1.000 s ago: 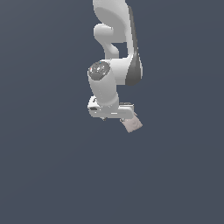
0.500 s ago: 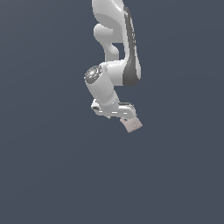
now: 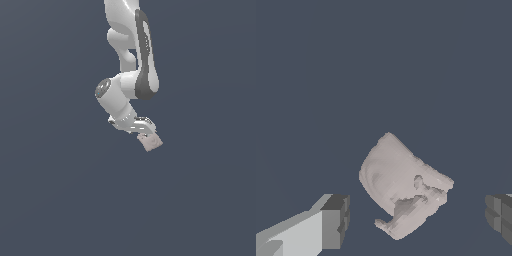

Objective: Pick up the object and move it to a goal position.

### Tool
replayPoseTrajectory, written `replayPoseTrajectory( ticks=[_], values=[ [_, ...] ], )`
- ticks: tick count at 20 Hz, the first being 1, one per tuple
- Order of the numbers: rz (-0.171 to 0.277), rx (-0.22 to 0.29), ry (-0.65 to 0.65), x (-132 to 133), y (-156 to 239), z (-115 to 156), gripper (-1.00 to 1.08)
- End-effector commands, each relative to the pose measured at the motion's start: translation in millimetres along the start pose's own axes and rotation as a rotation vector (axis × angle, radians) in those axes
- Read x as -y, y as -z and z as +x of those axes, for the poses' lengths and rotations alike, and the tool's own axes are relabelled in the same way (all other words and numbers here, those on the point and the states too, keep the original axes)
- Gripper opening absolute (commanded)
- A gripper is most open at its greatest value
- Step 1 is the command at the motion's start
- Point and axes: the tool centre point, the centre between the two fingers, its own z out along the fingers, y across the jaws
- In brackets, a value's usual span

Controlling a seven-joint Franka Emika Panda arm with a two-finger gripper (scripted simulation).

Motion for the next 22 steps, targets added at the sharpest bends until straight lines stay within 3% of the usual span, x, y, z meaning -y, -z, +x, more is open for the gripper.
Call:
replayPoseTrajectory(
  ticks=[1,22],
  values=[
    [0.038,0.003,-0.040,0,-5,-5,1.08],
    [0.306,-0.008,-0.396,-6,-35,-40,1.08]
  ],
)
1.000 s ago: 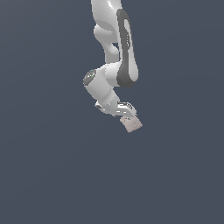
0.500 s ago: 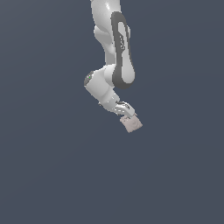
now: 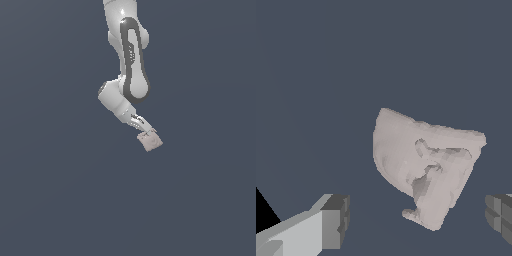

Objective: Pick up the object and move it to a goal position.

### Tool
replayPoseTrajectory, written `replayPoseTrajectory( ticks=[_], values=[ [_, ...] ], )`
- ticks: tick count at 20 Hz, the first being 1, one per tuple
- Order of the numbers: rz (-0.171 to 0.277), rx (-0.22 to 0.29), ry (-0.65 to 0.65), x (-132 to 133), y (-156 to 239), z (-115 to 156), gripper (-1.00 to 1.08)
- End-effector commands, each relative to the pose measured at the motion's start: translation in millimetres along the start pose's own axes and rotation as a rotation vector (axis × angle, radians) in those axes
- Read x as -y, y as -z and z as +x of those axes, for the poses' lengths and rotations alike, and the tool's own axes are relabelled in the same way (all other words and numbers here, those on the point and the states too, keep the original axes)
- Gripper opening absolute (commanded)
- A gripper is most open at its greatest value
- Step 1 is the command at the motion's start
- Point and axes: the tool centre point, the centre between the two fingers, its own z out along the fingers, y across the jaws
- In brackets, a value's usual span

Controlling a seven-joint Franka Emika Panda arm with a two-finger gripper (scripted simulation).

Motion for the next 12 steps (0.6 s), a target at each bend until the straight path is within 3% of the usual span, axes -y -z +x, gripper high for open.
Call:
replayPoseTrajectory(
  ticks=[1,12],
  values=[
    [0.029,-0.006,-0.045,-4,-2,-3,1.08],
    [0.121,-0.036,-0.199,-19,-9,-11,1.08]
  ],
)
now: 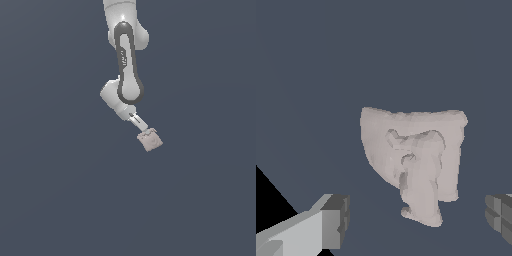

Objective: Pick up the object and move it to a goal position.

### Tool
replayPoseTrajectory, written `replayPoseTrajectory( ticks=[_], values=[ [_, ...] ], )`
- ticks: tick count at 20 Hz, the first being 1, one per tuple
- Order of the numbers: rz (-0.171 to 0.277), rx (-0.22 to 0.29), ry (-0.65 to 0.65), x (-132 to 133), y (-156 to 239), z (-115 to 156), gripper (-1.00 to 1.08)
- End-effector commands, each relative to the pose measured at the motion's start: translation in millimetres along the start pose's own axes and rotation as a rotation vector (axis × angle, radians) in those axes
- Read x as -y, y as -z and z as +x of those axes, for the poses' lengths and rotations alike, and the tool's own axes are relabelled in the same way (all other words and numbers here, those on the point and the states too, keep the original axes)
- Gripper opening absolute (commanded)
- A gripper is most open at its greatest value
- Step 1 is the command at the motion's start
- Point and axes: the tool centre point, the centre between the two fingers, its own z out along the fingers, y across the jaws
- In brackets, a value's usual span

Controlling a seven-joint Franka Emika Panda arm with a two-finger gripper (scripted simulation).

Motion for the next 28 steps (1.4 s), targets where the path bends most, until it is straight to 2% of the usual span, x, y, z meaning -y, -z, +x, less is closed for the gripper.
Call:
replayPoseTrajectory(
  ticks=[1,13,26,27,28],
  values=[
    [0.015,-0.006,-0.026,-3,-1,-1,1.08],
    [0.033,-0.015,-0.060,-7,-2,-2,1.08],
    [0.035,-0.015,-0.063,-6,-31,-1,1.08],
    [0.035,-0.015,-0.063,-6,-31,-1,-1.00],
    [0.035,-0.015,-0.063,-6,-31,-1,-1.00]
  ],
)
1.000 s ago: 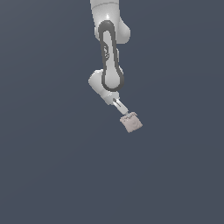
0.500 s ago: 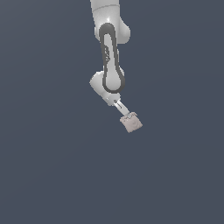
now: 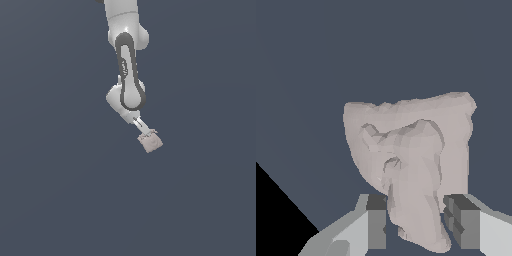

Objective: Pick up the object and move it to a goal position.

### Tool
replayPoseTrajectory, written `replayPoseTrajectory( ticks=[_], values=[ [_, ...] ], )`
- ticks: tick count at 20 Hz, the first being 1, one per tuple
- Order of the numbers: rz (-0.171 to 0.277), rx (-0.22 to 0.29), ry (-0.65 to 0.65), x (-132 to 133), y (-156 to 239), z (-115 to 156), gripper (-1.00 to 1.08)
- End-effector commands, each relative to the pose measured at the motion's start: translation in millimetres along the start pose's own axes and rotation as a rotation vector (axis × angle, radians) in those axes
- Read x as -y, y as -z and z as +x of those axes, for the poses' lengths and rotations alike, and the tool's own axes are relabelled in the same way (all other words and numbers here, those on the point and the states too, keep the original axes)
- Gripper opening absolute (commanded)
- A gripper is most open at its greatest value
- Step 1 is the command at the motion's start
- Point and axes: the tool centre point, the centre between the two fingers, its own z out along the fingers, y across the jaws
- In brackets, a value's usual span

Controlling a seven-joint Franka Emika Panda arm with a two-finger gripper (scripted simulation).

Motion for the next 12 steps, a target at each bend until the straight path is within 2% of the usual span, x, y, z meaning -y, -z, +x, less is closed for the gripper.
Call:
replayPoseTrajectory(
  ticks=[1,12],
  values=[
    [-0.002,-0.001,-0.002,-1.5,-0.5,0.7,-1.00],
    [0.002,-0.002,0.001,1.7,2.5,0.3,-1.00]
  ],
)
